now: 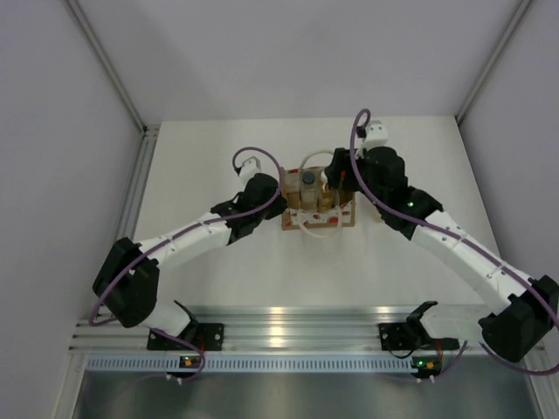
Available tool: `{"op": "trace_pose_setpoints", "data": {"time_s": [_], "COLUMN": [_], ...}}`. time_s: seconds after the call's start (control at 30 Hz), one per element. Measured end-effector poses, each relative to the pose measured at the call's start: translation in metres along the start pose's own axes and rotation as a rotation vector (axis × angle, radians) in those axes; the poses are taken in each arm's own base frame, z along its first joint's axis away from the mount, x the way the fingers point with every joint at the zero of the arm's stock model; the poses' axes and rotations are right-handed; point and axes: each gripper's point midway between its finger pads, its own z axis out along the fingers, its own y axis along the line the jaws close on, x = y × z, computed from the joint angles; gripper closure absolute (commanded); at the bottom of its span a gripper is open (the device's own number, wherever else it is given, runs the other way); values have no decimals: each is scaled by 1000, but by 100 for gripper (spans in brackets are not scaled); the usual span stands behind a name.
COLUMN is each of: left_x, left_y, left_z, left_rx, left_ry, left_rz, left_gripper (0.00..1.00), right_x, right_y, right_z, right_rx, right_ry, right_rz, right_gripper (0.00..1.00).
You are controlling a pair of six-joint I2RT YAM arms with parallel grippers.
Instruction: Take the personal care products out of the canvas bag
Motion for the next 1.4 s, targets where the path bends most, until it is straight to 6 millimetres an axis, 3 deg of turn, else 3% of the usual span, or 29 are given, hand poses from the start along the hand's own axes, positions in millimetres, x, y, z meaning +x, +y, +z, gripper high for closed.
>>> {"op": "trace_pose_setpoints", "data": {"time_s": [0.17, 0.3, 0.57, 0.9, 1.1, 1.4], "left_x": [0, 0, -1, 0, 0, -1], "left_y": [0, 0, -1, -1, -1, 0], "left_z": [0, 0, 1, 1, 1, 1], "left_rx": [-1, -1, -2, -1, -1, -2], "left_ry": [1, 2, 3, 6, 6, 5], "left_rz": [0, 2, 19, 24, 25, 24], "left_gripper": [100, 100, 100, 100, 100, 100], "right_x": [5, 23, 63, 78, 92, 89], "right_y": [47, 66, 63, 59, 55, 53], "right_z": [17, 44, 72, 95, 102, 111], "right_rx": [-34, -29, 45, 107, 134, 182], "right_ry": [28, 91, 211, 250, 277, 259], "right_rz": [-28, -63, -128, -158, -167, -146], "right_gripper": [34, 37, 39, 41, 49, 54]}}
